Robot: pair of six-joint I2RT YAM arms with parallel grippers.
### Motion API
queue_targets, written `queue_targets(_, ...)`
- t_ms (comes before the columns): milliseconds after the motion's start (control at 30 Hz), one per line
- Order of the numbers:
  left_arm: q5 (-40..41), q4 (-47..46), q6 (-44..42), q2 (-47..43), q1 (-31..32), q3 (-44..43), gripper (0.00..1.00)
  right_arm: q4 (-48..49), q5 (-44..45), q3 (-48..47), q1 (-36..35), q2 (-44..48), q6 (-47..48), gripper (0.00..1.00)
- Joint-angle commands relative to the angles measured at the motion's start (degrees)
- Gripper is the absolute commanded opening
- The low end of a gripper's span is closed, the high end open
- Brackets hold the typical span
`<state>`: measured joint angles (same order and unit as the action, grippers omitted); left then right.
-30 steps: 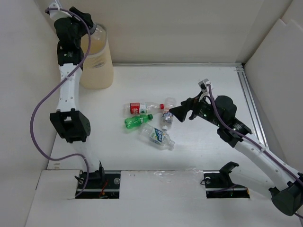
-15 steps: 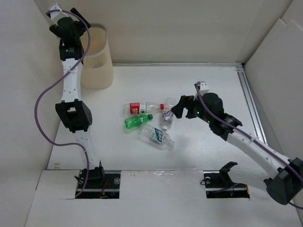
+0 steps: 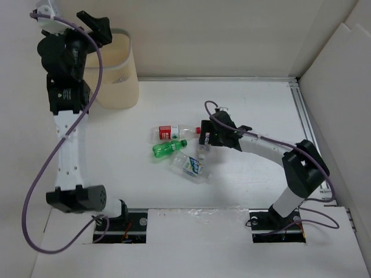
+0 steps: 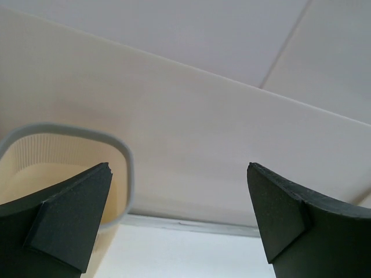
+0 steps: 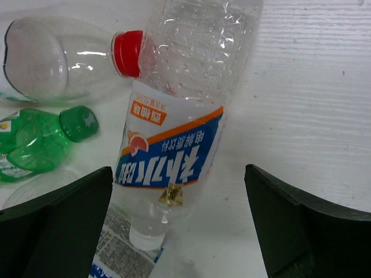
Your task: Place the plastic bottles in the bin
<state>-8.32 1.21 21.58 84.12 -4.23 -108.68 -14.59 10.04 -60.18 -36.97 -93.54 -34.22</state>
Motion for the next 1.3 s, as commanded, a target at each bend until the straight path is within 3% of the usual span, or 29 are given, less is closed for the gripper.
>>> queue_targets(0,-7.23,-0.77,2.84,-4.03,-0.34,8.38,1.00,2.64,1.03,-3.97,-1.09,-3.13,-2.87,0.99)
queue_targets(133,-9.78,-2.26,3.55,-10.63,-0.34,17.52,1.00,1.93,2.26,-6.96,-1.70,-9.02,-4.18,0.94)
queue_targets(167,-10.75,-2.27,3.55,-13.25,-0.34,19.37,1.00,1.93,2.26,-7.49,-1.70,-9.90,-4.19,0.89)
queue_targets(200,-10.76,-2.27,3.55,-14.32,-0.34,22.17,1.00,1.93,2.26,-7.49,-1.70,-11.30,-4.19,0.78)
queue_targets(267,-12.07,-2.27,3.55,-16.69,-0.34,23.95,1.00,1.32,2.26,-7.49,-2.40,-12.01,-4.81,0.71)
queue_targets(333,-12.77,-0.78,3.55,-17.23,-0.34,24.48,1.00,1.32,2.26,-6.61,-2.40,-12.02,-5.42,0.48)
queue_targets(367,-13.91,0.10,3.55,-17.23,-0.34,24.48,1.00,1.32,2.96,-5.74,-2.40,-12.02,-5.94,0.27)
queue_targets(433,-15.67,0.81,3.55,-17.84,-0.34,26.49,1.00,-1.13,4.98,-4.16,-2.40,-8.79,-7.09,0.10)
queue_targets(600,-29.97,-5.75,7.15,-17.85,-0.34,32.64,1.00,-5.10,10.87,-0.64,-0.66,2.81,-6.57,0.10)
queue_targets(667,-31.41,-6.84,6.73,-17.32,4.47,33.89,1.00,-6.32,11.40,-0.64,0.06,9.73,-4.03,0.10)
queue_targets(733,-31.40,-5.96,5.75,-14.70,9.91,33.10,1.00,-4.41,8.78,0.93,1.19,14.32,-0.26,0.02)
queue_targets(800,-34.21,-7.36,6.45,-12.93,16.34,31.61,1.00,3.14,1.86,3.04,2.60,20.92,6.25,0.00)
queue_targets(833,-33.18,-8.58,7.06,-12.40,18.27,31.60,1.00,5.86,-6.70,5.32,4.35,23.03,7.83,0.00)
queue_targets(900,-31.24,-9.55,7.07,-11.69,24.25,31.60,1.00,12.99,-15.27,7.18,6.03,28.46,11.26,0.00)
queue_targets(1067,-31.23,-14.47,6.45,-6.69,34.80,28.71,1.00,27.83,-42.15,12.53,10.77,33.33,9.27,0.00)
queue_targets(1267,-31.24,-18.44,7.07,-0.98,41.75,26.60,1.00,36.39,-50.91,12.55,10.96,36.14,6.62,0.00)
